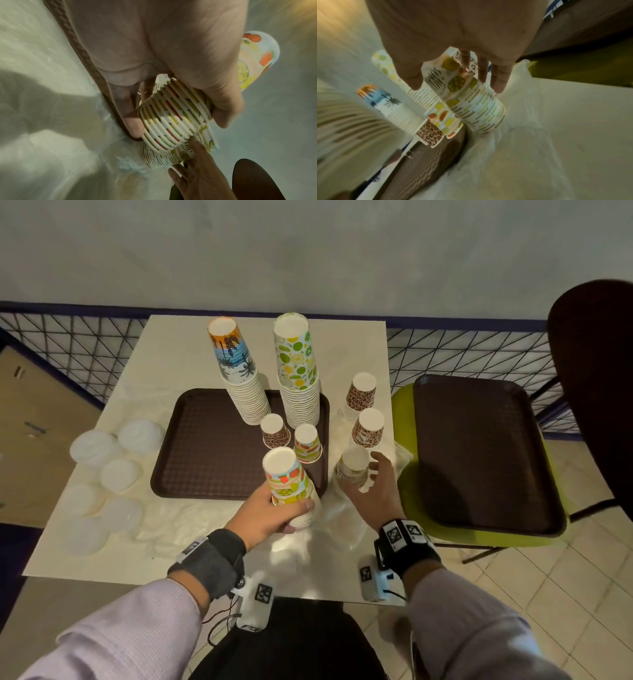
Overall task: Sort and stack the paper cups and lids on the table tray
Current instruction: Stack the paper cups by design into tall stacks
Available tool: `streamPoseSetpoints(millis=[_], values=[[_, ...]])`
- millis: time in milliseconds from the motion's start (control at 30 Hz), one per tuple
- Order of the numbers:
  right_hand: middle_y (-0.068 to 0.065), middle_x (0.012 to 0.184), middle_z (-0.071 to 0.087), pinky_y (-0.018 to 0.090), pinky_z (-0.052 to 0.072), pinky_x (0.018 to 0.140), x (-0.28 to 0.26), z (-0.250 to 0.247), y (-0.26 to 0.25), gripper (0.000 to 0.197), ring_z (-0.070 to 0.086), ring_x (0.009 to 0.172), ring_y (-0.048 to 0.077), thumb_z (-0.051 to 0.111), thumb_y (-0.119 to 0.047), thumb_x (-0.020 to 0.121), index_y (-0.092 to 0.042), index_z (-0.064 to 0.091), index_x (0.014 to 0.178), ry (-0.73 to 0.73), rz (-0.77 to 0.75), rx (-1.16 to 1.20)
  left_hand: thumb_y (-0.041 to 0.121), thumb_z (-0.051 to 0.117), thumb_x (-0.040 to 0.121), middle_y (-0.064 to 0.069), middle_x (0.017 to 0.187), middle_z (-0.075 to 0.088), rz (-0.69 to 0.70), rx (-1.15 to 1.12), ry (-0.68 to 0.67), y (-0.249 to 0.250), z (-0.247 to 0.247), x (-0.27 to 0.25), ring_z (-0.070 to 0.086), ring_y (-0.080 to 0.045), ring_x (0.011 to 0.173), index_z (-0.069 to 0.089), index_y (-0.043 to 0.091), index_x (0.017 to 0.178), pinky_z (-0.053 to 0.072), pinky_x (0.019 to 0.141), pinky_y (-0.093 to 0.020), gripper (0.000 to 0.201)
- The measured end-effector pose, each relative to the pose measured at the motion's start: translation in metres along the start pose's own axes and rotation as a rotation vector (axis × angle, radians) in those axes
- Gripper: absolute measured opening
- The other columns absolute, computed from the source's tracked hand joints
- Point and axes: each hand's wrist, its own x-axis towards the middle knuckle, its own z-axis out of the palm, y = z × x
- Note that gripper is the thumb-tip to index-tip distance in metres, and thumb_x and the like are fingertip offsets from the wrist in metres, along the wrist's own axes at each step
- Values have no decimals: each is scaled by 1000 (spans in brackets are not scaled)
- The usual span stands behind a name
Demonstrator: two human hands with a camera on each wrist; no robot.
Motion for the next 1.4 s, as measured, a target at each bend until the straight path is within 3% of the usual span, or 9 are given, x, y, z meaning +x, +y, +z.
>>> streamPoseSetpoints(millis=[133,300,633,767,900,1000,1167,1233,1400], values=[[-2,133,55,47,49,106,14,16,5,97,56,124,21,86,-55,62,-32,38,143,-11,2,18,44,88,66,2,110,77,1,-8,19,0,-6,-3,73,-15,97,67,25,120,65,83,-47,61],[1,131,62,51,50,103,15,24,13,93,58,123,29,77,-63,63,-39,35,142,-19,15,-10,39,87,71,1,107,77,5,-18,23,-1,-12,-3,70,-8,86,67,23,122,64,83,-49,57],[12,120,57,47,53,95,4,22,2,80,60,109,37,85,-36,74,-28,40,139,-13,-156,-169,46,88,65,0,115,76,21,-40,73,0,-20,-6,73,-21,106,66,24,125,64,85,-48,67],[5,124,57,47,50,100,-7,16,-6,80,57,115,30,86,-34,73,-28,39,137,50,-177,-99,47,88,66,-2,115,77,28,-66,114,0,-30,-8,72,-25,107,66,23,126,64,86,-48,68],[-7,121,61,36,55,94,-11,15,-34,75,63,109,16,87,-33,73,-33,40,131,52,-135,118,50,87,63,-5,112,77,50,-97,181,-1,-39,-10,70,-37,109,68,24,120,64,86,-52,66],[-9,121,65,28,55,95,2,20,-61,68,65,109,8,84,-31,78,-33,43,133,17,-174,243,51,86,62,-3,112,77,63,-130,228,-1,-45,-10,71,-33,109,67,22,121,64,84,-49,69],[0,123,64,45,54,97,46,51,-92,77,64,114,22,81,-52,70,-22,49,133,111,-279,150,52,86,60,0,114,77,79,-167,298,0,-56,-10,72,-26,110,64,24,123,64,81,-46,72],[8,123,63,48,52,96,54,62,-96,79,62,113,29,77,-50,72,-11,49,135,132,-352,73,51,86,61,2,113,77,86,-170,316,3,-60,-12,72,-23,109,64,26,122,65,81,-44,70],[10,121,62,41,52,95,65,83,-88,79,58,111,28,74,-47,71,-8,50,136,102,-365,-3,18,81,88,12,104,77,126,-154,382,4,-69,-14,71,-18,108,65,31,115,64,81,-38,33]])
